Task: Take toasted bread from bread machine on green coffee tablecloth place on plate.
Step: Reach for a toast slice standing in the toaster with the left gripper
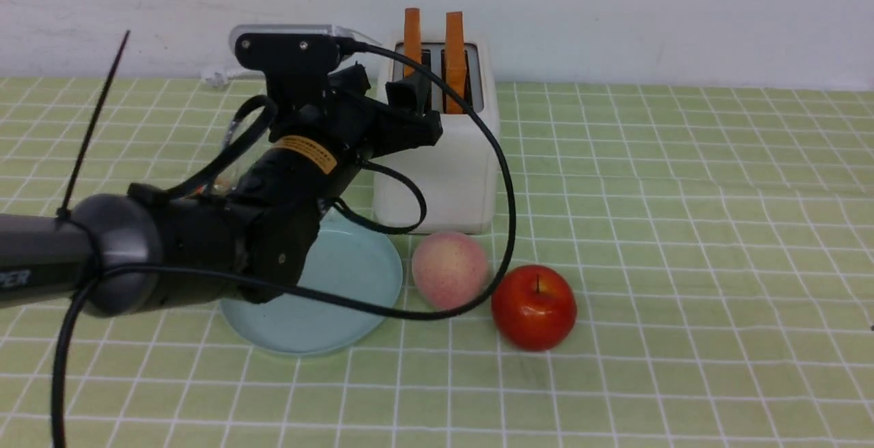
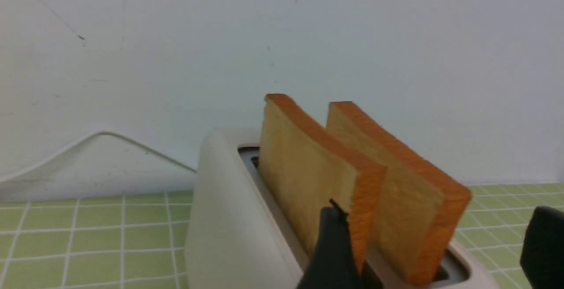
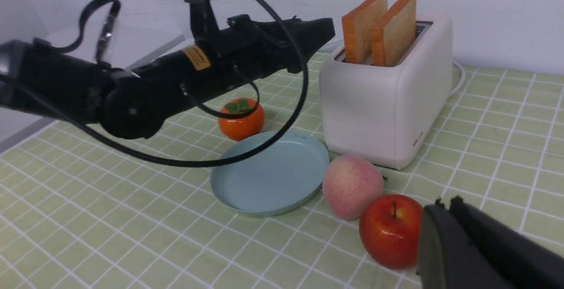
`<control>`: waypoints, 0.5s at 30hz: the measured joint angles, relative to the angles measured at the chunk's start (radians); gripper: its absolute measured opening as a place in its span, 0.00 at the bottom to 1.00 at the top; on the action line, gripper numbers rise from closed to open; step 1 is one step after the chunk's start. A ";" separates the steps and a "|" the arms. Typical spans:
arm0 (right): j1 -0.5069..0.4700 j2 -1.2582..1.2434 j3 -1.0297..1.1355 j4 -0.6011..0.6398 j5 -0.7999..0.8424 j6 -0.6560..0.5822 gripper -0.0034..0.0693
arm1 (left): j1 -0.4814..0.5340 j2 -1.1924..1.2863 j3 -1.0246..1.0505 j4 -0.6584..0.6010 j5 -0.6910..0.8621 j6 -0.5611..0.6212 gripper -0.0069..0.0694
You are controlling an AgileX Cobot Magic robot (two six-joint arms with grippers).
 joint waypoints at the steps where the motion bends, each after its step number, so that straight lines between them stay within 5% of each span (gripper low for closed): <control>1: 0.000 0.000 0.000 0.000 0.002 -0.002 0.07 | 0.001 0.017 -0.018 -0.004 0.000 0.008 0.78; 15: 0.000 0.000 0.000 0.016 0.016 -0.006 0.08 | 0.058 0.181 -0.262 -0.053 0.157 0.040 0.67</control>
